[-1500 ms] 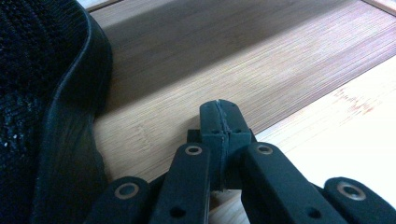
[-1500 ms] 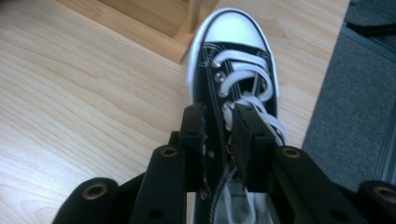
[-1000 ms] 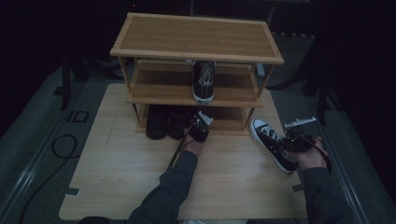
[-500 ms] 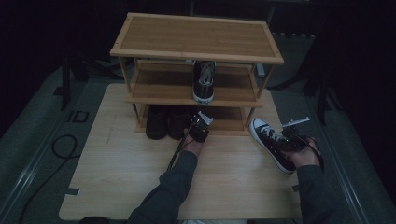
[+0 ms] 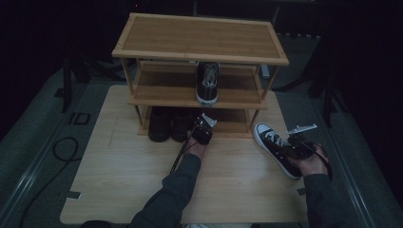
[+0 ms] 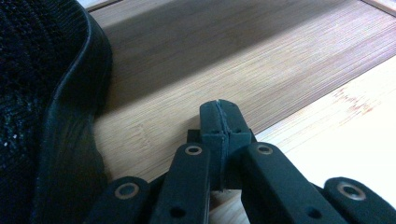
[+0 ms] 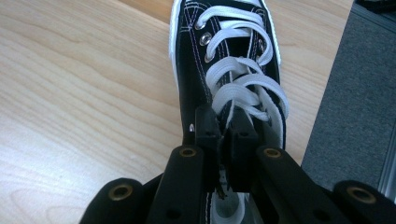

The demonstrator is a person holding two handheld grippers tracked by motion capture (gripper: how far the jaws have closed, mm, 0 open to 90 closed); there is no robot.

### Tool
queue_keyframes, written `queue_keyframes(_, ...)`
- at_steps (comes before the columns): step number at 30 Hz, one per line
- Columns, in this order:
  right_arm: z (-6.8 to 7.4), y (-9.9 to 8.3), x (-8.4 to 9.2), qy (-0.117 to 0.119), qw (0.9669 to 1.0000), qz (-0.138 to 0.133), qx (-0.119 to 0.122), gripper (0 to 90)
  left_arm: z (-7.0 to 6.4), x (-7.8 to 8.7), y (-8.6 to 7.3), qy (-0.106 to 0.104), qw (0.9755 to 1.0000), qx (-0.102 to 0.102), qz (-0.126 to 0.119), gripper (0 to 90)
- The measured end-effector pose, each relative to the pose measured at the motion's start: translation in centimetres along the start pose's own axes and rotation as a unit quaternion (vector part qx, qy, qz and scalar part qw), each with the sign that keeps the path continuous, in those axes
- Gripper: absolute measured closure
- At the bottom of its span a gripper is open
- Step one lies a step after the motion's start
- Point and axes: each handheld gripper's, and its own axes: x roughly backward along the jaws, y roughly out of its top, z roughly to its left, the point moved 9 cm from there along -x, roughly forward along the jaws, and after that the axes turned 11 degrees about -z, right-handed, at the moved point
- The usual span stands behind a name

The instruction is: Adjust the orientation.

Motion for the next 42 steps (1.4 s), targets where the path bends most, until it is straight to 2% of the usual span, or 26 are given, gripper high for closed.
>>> queue_keyframes(3,0.3,-0.3,0.3,0.001,1.0000,-0.005,0.001,85.7,0.0,0.0,0.0,0.000,1.0000,0.000,0.000,90.0)
queue_keyframes(8,1.4,-0.6,0.7,0.019,0.9997,-0.018,0.003,85.7,0.0,0.0,0.0,0.000,1.0000,-0.001,0.001,90.0)
queue_keyframes(16,2.8,-0.3,1.2,0.030,0.9989,-0.035,0.006,85.6,0.0,0.0,0.0,0.000,1.0000,0.000,0.000,90.0)
queue_keyframes(24,3.7,0.2,2.0,0.039,0.9979,-0.052,0.009,85.6,0.0,0.0,0.0,0.000,1.0000,0.000,0.000,90.0)
queue_keyframes(27,4.1,0.6,2.4,0.048,0.9968,-0.063,0.009,85.7,0.0,0.0,0.0,-0.001,1.0000,0.000,0.000,90.0)
queue_keyframes(33,5.4,1.7,2.5,0.062,0.9946,-0.079,0.026,86.0,0.0,0.0,0.0,-0.001,1.0000,0.000,0.001,90.0)
queue_keyframes(42,8.2,3.2,1.9,0.092,0.9899,-0.095,0.052,86.0,0.0,0.0,0.0,-0.001,1.0000,0.001,0.000,90.0)
